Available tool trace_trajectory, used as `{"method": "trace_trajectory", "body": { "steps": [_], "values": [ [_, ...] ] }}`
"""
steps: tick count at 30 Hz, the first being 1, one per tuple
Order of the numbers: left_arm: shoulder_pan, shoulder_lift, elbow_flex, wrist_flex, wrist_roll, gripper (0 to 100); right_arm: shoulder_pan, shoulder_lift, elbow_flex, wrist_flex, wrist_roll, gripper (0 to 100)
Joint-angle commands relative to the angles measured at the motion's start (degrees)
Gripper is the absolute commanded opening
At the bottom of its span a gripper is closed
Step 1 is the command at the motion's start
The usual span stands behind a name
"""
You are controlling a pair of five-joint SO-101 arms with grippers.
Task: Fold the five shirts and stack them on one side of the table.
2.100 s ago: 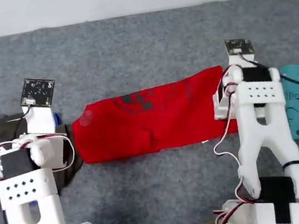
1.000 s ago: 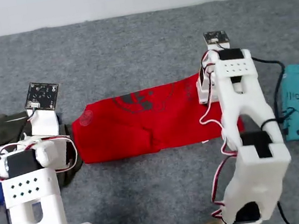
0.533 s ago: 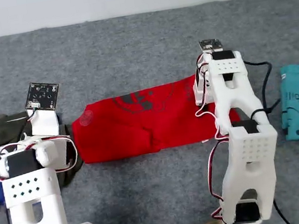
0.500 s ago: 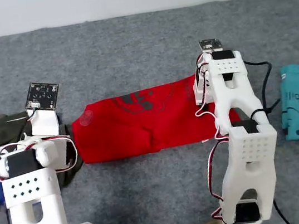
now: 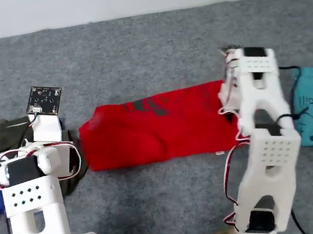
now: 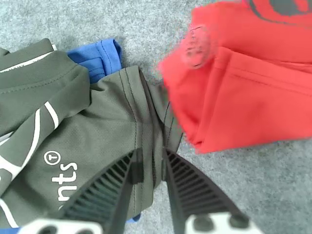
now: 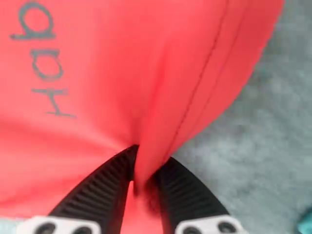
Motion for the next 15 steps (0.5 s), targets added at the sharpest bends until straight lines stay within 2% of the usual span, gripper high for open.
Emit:
{"method": "trace_trajectory", "body": {
  "steps": [1, 8, 11, 15],
  "values": [
    [-0.1, -1.7, -1.5, -1.1, 0.2, 8, 6.9, -4.0, -3.8, 4.2, 6.9, 1.0],
    [-0.1, -1.7, -3.6, -1.1, 0.2, 8, 16.1, -12.0, -4.5, 9.1, 20.7, 1.0],
    [-0.1, -1.7, -3.5, -0.5, 0.2, 8, 17.6, -14.4, -4.5, 9.5, 23.0, 1.0],
    [0.0, -1.7, -3.3, 0.2, 0.2, 8, 15.6, -17.4, -4.5, 11.5, 23.4, 1.0]
  ]
}}
